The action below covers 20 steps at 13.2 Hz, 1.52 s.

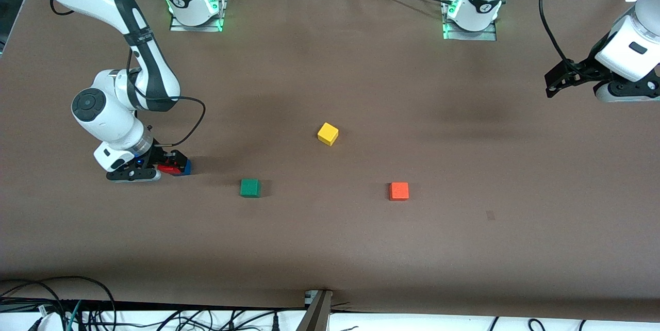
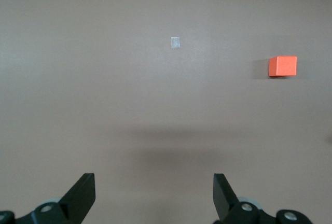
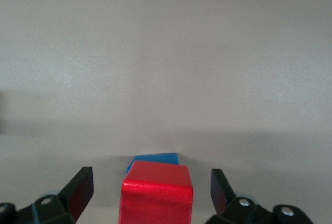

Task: Pass red block to right arm, stack on blue
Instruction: 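Open the right gripper and raise it away from the stack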

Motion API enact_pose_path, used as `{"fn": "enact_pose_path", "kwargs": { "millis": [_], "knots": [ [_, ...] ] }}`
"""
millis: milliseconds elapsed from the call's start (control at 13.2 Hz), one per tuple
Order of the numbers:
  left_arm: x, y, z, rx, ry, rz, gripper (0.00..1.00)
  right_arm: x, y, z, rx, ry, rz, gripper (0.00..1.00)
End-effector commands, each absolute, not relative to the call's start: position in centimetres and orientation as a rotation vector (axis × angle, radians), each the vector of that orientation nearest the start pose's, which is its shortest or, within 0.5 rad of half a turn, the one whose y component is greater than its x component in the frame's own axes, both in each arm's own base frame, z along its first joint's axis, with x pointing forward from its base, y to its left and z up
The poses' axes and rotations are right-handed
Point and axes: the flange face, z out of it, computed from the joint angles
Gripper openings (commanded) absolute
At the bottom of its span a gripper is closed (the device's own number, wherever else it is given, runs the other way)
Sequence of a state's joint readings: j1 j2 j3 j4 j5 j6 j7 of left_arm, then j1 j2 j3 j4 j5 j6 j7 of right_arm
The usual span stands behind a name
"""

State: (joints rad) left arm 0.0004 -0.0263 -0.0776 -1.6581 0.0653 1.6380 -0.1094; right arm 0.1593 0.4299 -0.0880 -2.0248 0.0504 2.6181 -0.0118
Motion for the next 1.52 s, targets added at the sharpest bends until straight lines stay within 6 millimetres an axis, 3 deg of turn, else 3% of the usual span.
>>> {"fn": "enact_pose_path", "kwargs": {
  "millis": [0,152,455,683,835,987,1215,1442],
  "knots": [
    [55.3,-3.8,61.0,-3.086,-0.051,-0.018,1.0,62.1,4.7,25.6,-3.164,-0.133,-0.263,1.0],
    [55.3,-3.8,61.0,-3.084,-0.053,-0.018,1.0,62.9,4.7,27.0,-3.178,-0.158,-0.238,1.0],
    [55.3,-3.8,61.0,-3.086,-0.053,-0.015,1.0,66.5,5.3,34.5,-3.195,-0.128,-0.078,1.0],
    [55.3,-3.8,61.0,-3.086,-0.053,-0.015,1.0,66.2,5.0,38.5,-3.186,-0.131,-0.118,1.0],
    [55.3,-3.8,61.0,-3.086,-0.053,-0.015,1.0,66.0,3.1,41.6,-3.181,-0.071,-0.154,1.0],
    [55.3,-3.8,61.0,-3.086,-0.053,-0.015,1.0,64.3,2.8,44.9,-3.172,-0.038,-0.085,1.0],
    [55.3,-3.8,61.0,-3.086,-0.051,-0.015,1.0,60.2,3.3,51.6,-3.144,0.078,0.005,1.0],
    [55.3,-3.8,61.0,-3.086,-0.051,-0.015,1.0,57.3,3.0,56.2,-3.136,0.072,0.031,1.0]
  ]
}}
